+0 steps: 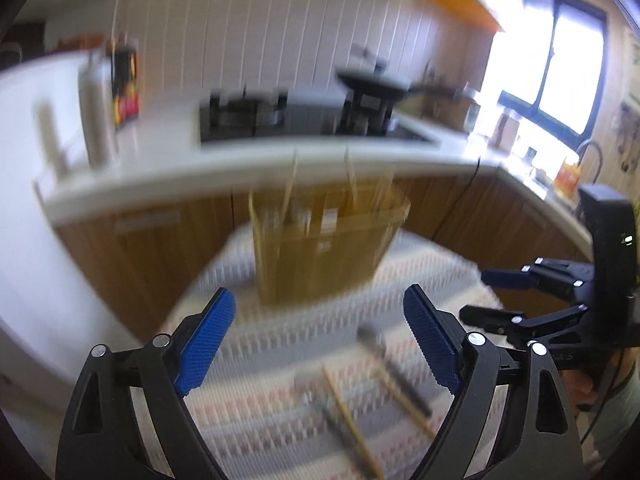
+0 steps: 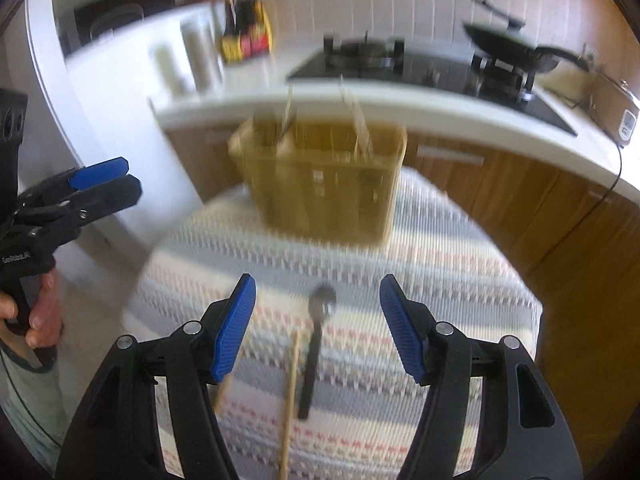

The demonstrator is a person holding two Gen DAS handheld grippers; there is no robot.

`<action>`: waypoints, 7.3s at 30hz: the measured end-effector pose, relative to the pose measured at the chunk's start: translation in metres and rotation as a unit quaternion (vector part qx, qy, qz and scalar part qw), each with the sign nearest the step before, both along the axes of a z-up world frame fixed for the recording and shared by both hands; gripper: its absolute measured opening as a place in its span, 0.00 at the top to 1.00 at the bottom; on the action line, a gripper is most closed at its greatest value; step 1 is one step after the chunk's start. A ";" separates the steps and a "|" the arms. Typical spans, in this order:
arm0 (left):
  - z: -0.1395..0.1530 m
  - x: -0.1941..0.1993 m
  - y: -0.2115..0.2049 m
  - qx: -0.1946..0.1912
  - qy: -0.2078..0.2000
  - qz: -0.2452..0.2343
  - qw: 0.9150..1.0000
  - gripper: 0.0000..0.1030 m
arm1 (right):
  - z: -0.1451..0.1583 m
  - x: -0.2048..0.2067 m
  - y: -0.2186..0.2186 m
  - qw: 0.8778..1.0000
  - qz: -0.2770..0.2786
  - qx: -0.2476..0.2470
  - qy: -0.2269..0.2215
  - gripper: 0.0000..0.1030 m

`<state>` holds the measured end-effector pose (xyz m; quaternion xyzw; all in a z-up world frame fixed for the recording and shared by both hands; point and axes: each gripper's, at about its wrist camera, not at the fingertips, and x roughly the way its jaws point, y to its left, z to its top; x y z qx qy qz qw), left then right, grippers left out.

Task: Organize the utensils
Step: 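Grasp a metal spoon with the right tool while the left tool grasps a clear spoon, then carry both spoons over the caddy and release them inside, then grasp a chopstick with the right tool while the left tool grasps the last chopstick, then carry both chopsticks to the yellow caddy and release them inside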

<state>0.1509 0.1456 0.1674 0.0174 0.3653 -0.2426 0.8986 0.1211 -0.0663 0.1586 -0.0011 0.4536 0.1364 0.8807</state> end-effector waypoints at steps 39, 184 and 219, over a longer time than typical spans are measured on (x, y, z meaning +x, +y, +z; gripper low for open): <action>-0.163 0.011 -0.038 0.165 0.174 0.020 0.971 0.73 | -0.143 0.042 0.058 0.980 0.020 -0.069 0.183 0.90; -0.155 -0.038 -0.037 0.113 0.124 0.029 0.985 0.96 | -0.131 -0.068 -0.017 0.991 -0.063 -0.023 0.115 0.96; -0.158 -0.021 -0.078 0.195 0.163 -0.086 0.963 0.96 | -0.132 -0.005 0.017 0.980 0.030 -0.068 0.187 0.96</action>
